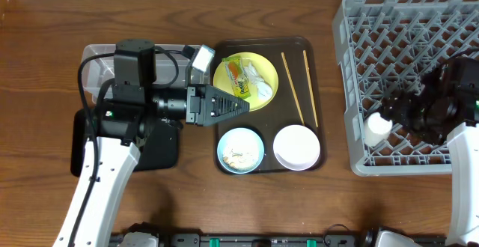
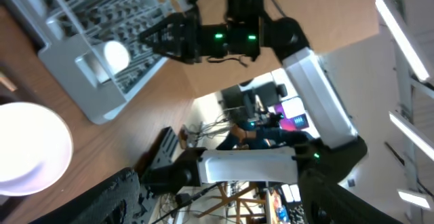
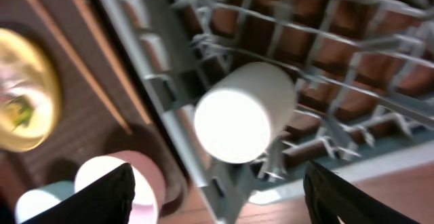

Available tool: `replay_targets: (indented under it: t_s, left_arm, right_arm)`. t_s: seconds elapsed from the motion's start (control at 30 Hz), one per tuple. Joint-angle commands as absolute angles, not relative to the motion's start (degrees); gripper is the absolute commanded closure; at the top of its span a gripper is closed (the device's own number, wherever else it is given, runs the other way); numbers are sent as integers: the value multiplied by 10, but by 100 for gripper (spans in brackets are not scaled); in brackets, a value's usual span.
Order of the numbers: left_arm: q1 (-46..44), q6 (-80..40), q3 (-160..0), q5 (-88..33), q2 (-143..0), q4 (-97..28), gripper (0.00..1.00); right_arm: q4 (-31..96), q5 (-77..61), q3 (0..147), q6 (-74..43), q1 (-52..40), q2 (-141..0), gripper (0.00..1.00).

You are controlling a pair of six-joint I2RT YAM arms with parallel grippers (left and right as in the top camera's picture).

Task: Sort waste into correct bins and load items into the dishwasher rack
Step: 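Carry the white cup with the right gripper into the dish rack, then reach the left gripper to the blue bowl and grasp it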

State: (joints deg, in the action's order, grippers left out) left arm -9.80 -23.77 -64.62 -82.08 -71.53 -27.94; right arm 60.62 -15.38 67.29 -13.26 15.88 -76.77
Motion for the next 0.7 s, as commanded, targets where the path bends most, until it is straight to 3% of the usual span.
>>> replay_targets:
  t_s: [0.0, 0.3, 0.47, 0.67]
  left_arm:
    - [-147, -227, -657, -687, -714, -308, 22]
    - [-351, -248, -657, -70, -736, -476, 26]
    - [-417, -248, -657, -38, -807, -447, 29]
    - [-436, -269, -657, -29, -908, -398, 36]
  right_arm:
    - [585, -273, 679, -85, 154, -731, 18]
    - [531, -435, 679, -85, 153, -653, 13]
    - [537, -436, 679, -85, 153, -644, 13]
    - [550, -436, 678, -85, 153, -645, 13]
